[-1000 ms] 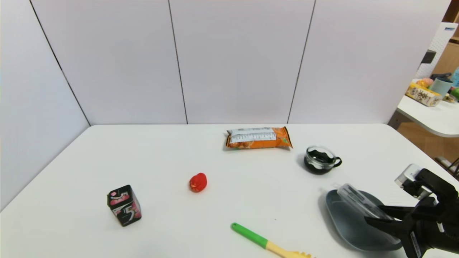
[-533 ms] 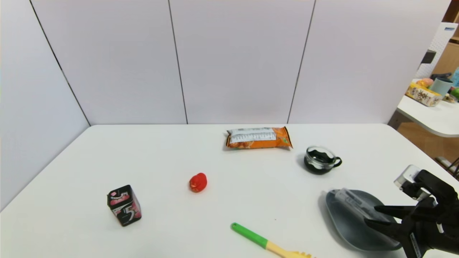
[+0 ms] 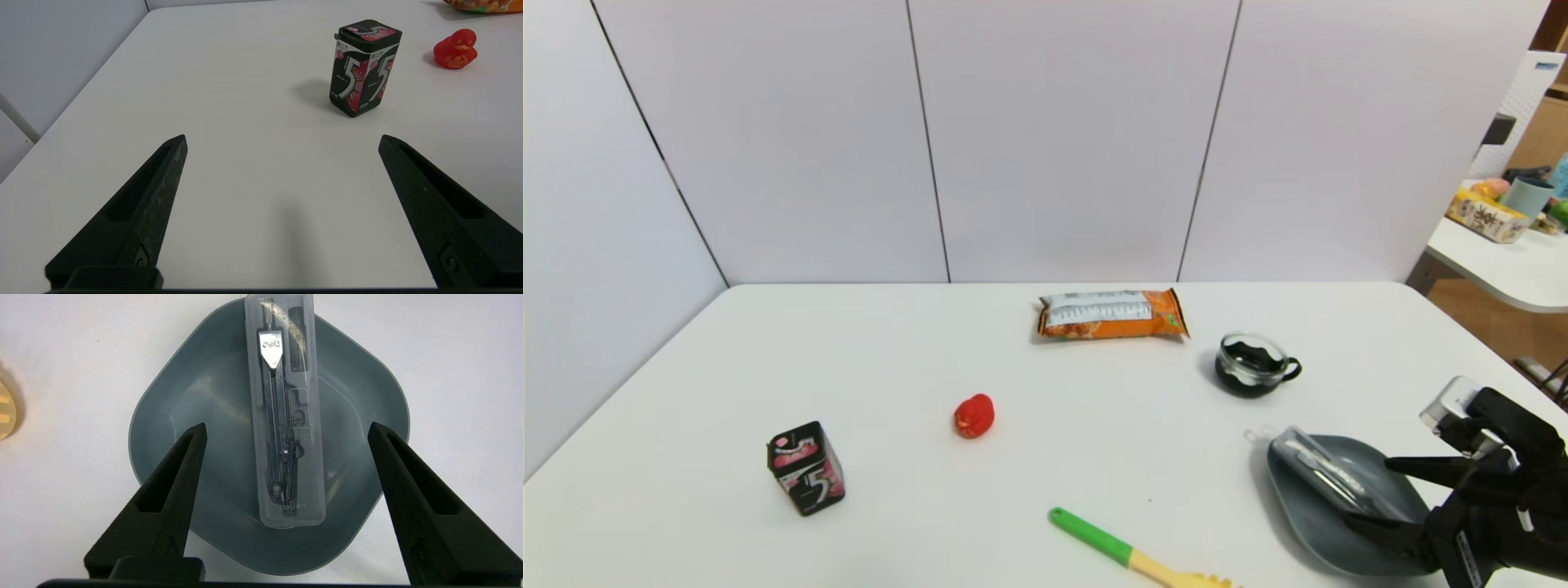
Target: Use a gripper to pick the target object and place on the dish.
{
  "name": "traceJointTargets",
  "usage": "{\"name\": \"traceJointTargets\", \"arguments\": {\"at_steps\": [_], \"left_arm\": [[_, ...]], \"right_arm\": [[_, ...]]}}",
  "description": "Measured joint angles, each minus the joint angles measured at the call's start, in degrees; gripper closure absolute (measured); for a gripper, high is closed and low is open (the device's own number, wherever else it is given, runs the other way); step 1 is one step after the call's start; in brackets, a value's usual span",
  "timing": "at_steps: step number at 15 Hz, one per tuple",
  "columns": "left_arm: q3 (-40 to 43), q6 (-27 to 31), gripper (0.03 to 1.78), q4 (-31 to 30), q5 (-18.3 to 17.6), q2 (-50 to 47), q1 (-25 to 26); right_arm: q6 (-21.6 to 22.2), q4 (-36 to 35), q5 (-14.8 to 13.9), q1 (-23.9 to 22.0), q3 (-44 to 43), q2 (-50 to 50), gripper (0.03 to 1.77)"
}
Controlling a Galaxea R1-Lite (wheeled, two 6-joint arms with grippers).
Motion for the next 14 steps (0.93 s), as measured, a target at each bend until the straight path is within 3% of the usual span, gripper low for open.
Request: {"name": "traceJointTargets", "arguments": {"at_steps": [9, 14], "left_arm": [[0.0, 0.0, 0.12, 0.02, 0.02, 0.0, 0.0], [0.0, -0.02, 0.12, 0.0, 0.0, 0.0, 0.0]], "right_arm": [[0.24, 0.74, -0.51, -0.55, -2.88, -7.42, 0.19], [1.95, 2.16, -3.47, -3.88, -2.1, -17.81, 0.14]]}}
